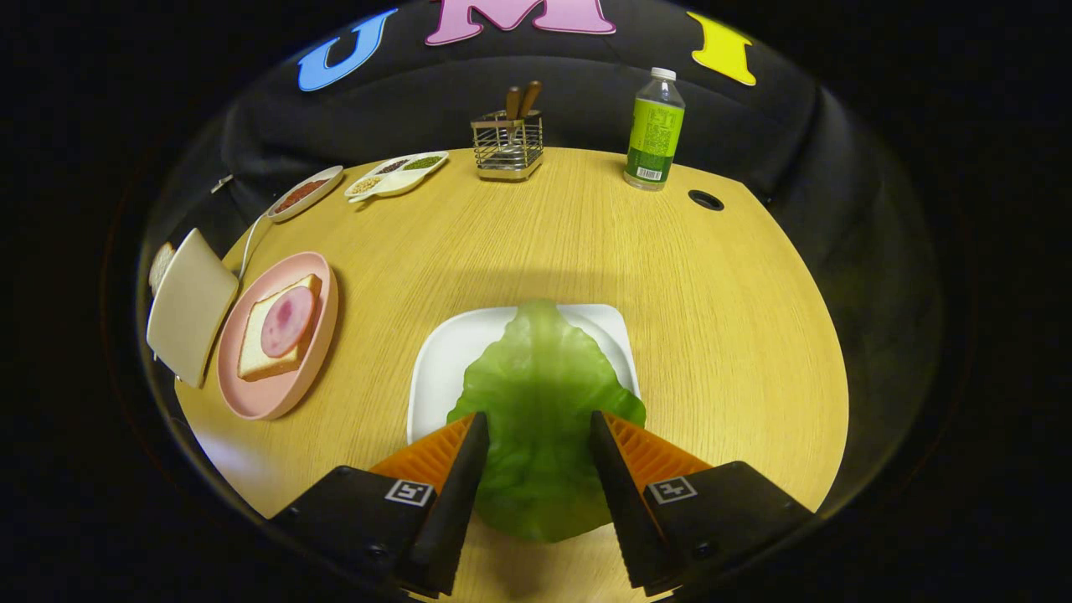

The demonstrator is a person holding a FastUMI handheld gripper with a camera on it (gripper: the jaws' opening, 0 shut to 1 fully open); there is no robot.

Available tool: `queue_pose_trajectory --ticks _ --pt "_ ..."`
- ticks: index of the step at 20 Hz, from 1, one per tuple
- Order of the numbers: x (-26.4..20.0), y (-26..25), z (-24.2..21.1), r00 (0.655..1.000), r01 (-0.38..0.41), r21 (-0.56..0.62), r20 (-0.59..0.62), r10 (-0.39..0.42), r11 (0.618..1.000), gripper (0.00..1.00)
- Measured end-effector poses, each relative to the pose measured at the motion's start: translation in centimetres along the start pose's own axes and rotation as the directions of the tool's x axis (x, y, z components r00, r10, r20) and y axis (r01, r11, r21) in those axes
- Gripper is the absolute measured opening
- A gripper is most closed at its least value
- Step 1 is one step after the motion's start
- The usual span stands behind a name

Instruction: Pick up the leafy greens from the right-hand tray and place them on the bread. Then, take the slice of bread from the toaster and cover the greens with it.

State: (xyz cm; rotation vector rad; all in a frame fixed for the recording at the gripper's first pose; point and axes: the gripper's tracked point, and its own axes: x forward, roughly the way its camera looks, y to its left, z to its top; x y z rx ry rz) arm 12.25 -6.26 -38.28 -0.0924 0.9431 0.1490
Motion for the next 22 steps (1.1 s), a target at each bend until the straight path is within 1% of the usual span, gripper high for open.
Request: queue_pose_trajectory --ticks 1,2,4,6,8,9,10,12,14,16,18,22 --pt "0.0 0.0 0.0 1.000 -0.006 -0.004 -0.007 0.006 1.000 0.65" --pt "0.0 0.1 -0.1 1.000 -0.014 -0.015 -0.018 0.014 1.000 0.61" --pt "-0.1 0.1 -0.2 0.999 -0.028 -0.046 -0.037 0.026 0.999 0.61" --pt "0.0 -0.1 -0.1 0.999 -0.026 -0.032 -0.042 0.025 0.999 0.33" --pt "0.0 -0.1 -0.1 0.999 -0.027 -0.031 -0.043 0.026 0.999 0.23" --pt "0.0 0.0 0.0 0.998 -0.037 -0.035 -0.042 0.036 0.999 0.12" --pt "0.0 0.0 -0.1 0.998 -0.045 -0.035 -0.049 0.043 0.998 0.12" --pt "0.0 0.2 -0.1 0.996 -0.074 -0.010 -0.054 0.074 0.997 0.06" --pt "-0.2 0.1 0.0 0.995 -0.084 -0.002 -0.056 0.084 0.996 0.05" --pt "-0.8 0.1 0.9 0.997 -0.080 -0.009 -0.023 0.080 0.997 0.05" --pt "-1.8 0.5 1.6 0.996 -0.089 -0.007 0.017 0.089 0.996 0.05" --pt "-4.2 1.4 2.9 0.993 -0.106 -0.017 0.058 0.107 0.994 0.05"
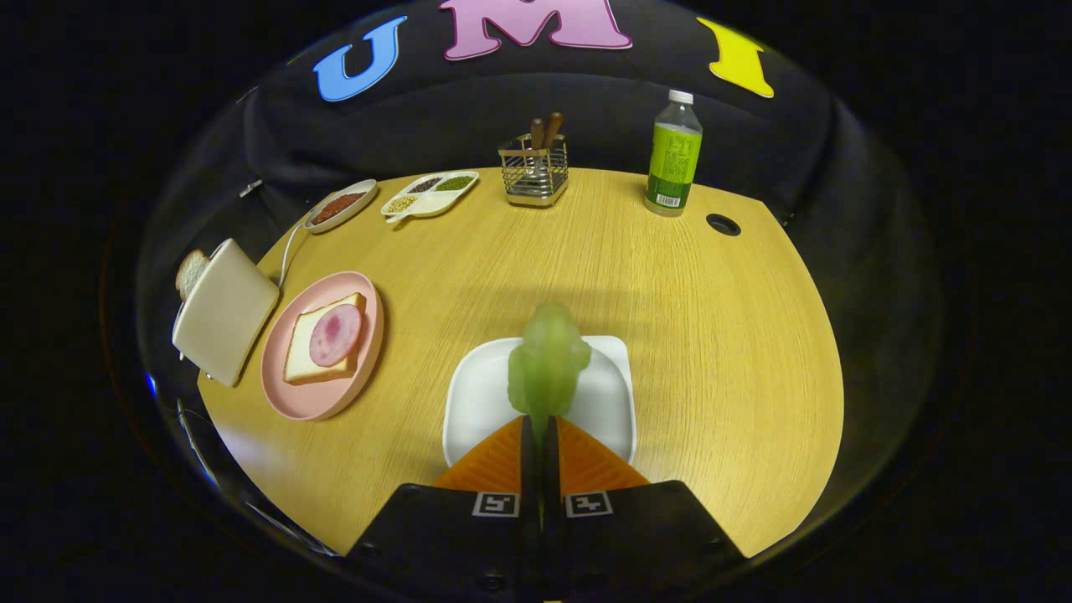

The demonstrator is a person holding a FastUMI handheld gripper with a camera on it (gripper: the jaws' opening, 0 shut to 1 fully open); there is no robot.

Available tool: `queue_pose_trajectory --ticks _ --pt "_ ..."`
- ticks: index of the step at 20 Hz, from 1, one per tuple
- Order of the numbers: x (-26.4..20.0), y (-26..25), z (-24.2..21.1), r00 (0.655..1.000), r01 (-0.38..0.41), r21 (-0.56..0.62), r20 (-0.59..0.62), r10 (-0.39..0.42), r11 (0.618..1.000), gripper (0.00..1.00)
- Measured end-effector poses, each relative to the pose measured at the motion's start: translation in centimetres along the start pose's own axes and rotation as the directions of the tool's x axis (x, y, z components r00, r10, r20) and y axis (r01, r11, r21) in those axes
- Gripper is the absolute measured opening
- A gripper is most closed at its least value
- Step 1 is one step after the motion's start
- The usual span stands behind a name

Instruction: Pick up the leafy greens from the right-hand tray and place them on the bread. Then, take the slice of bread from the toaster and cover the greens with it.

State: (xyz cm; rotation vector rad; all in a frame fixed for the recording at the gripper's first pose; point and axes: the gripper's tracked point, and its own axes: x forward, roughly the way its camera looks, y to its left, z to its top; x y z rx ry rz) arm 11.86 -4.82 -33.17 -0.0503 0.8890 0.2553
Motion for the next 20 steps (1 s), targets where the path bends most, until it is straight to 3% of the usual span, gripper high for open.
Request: queue_pose_trajectory --ticks 7,20 --pt "-3.7 3.5 2.3 0.998 -0.041 0.061 0.049 0.038 0.997 0.05" --pt "-6.4 13.1 8.8 0.995 -0.048 -0.021 0.090 0.050 0.999 0.05"
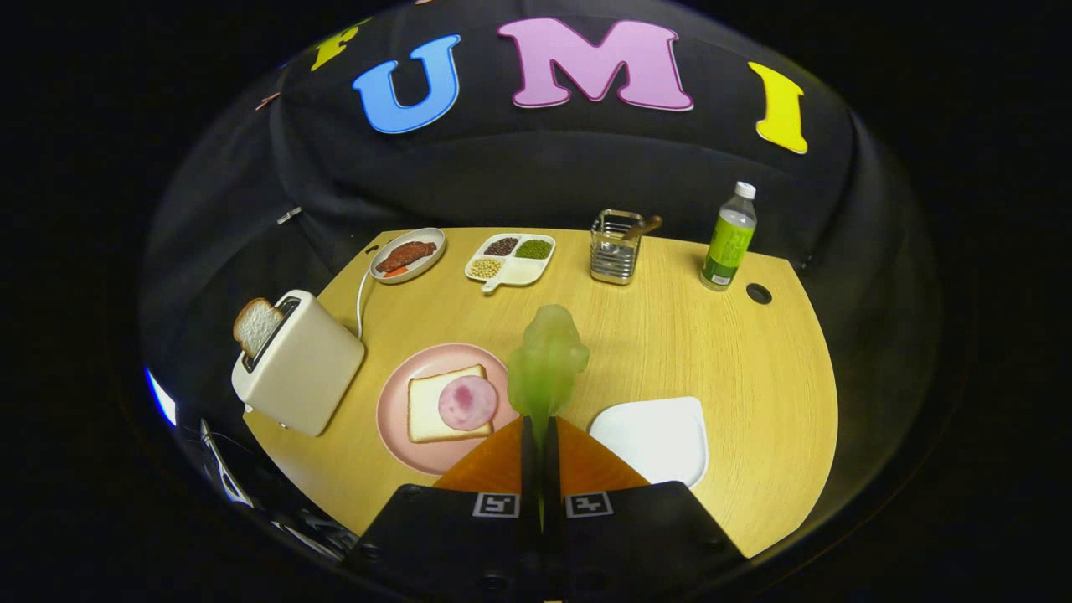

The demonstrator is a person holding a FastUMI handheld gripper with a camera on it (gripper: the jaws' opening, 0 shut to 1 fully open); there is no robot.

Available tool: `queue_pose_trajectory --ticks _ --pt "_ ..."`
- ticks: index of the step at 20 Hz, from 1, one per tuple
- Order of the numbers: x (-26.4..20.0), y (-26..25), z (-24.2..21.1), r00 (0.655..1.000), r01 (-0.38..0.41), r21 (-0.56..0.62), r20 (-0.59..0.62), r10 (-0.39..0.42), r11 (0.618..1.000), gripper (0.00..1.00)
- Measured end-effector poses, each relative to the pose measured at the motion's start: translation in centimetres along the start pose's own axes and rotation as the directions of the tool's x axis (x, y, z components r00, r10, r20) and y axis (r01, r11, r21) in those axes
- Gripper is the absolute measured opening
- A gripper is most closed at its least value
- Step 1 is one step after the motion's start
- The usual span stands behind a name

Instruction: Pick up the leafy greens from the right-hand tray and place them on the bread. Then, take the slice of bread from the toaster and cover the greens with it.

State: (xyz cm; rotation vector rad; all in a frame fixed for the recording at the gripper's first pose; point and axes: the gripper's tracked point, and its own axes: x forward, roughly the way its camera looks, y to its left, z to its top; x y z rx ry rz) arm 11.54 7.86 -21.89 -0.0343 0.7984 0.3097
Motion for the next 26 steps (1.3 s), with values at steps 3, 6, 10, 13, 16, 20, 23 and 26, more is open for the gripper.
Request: queue_pose_trajectory --ticks 3,6,10,13,16,20,23,26 --pt "1.0 1.8 0.4 1.000 0.009 -0.016 -0.014 -0.009 1.000 0.05" --pt "2.5 4.2 0.1 0.999 0.002 -0.012 -0.032 -0.002 1.000 0.05" --pt "4.7 7.7 -1.7 0.997 -0.018 -0.044 -0.080 0.014 0.999 0.05" --pt "6.4 10.2 -2.9 0.993 -0.038 -0.048 -0.113 0.033 0.998 0.05" --pt "8.3 11.5 -3.6 0.991 -0.030 -0.083 -0.132 0.019 0.996 0.06" --pt "10.2 11.1 -4.9 0.987 0.005 -0.148 -0.161 -0.029 0.989 0.07" --pt "11.0 11.0 -5.6 0.983 0.016 -0.169 -0.180 -0.046 0.986 0.07" --pt "11.4 11.2 -5.7 0.980 0.022 -0.170 -0.192 -0.055 0.985 0.14"
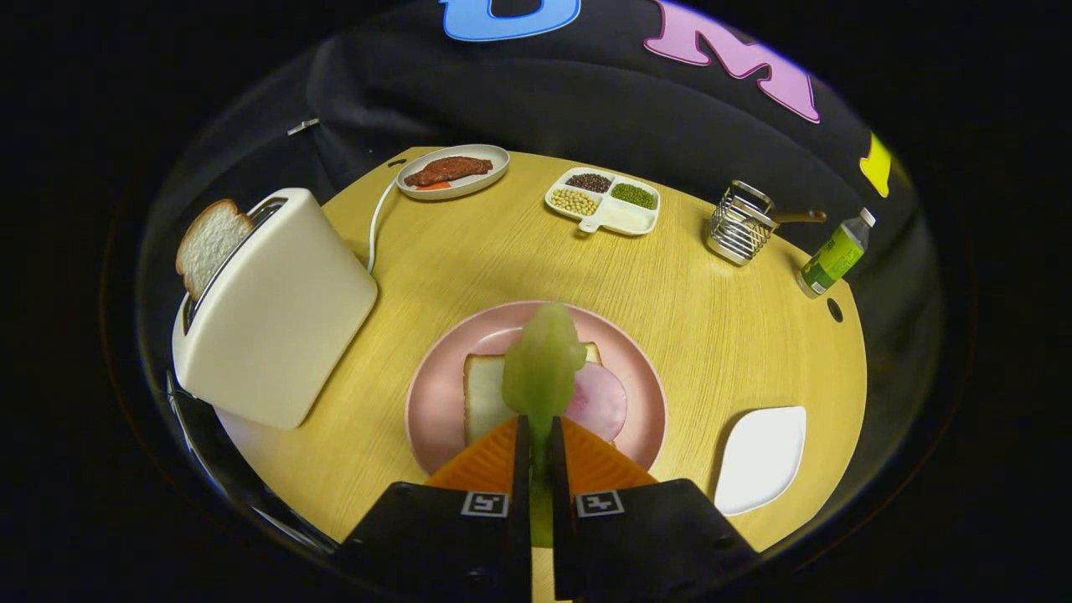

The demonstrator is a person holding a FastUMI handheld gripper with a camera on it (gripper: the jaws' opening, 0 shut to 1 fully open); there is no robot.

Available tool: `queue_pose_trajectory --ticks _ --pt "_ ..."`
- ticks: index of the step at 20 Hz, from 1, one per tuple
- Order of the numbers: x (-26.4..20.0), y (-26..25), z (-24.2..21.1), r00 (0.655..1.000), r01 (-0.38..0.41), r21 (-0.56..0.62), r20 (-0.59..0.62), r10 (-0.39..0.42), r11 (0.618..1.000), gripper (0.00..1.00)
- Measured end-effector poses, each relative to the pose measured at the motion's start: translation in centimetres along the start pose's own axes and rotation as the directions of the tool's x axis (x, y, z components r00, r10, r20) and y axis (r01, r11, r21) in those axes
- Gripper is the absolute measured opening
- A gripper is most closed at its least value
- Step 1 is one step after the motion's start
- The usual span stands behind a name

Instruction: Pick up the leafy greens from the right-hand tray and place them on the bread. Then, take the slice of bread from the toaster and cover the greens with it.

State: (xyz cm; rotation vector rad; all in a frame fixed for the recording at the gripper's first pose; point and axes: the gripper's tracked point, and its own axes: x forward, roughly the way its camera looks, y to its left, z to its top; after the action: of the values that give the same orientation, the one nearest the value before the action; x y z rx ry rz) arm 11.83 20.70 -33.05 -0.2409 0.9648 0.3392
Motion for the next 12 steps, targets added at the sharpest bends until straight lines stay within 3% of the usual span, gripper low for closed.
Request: queue_pose_trajectory --ticks 2,4,6,9,12 --pt "0.1 0.0 0.0 1.000 0.008 0.003 0.005 -0.008 1.000 0.20" --pt "0.1 0.4 -0.1 1.000 0.000 0.007 0.000 0.000 1.000 0.33" --pt "0.0 0.5 -0.2 1.000 0.001 -0.001 -0.002 -0.001 1.000 0.66" --pt "-0.3 0.6 0.3 0.999 0.005 -0.010 0.033 -0.004 1.000 1.00" --pt "-1.8 1.1 1.4 0.997 -0.004 0.025 0.080 0.002 1.000 0.99"
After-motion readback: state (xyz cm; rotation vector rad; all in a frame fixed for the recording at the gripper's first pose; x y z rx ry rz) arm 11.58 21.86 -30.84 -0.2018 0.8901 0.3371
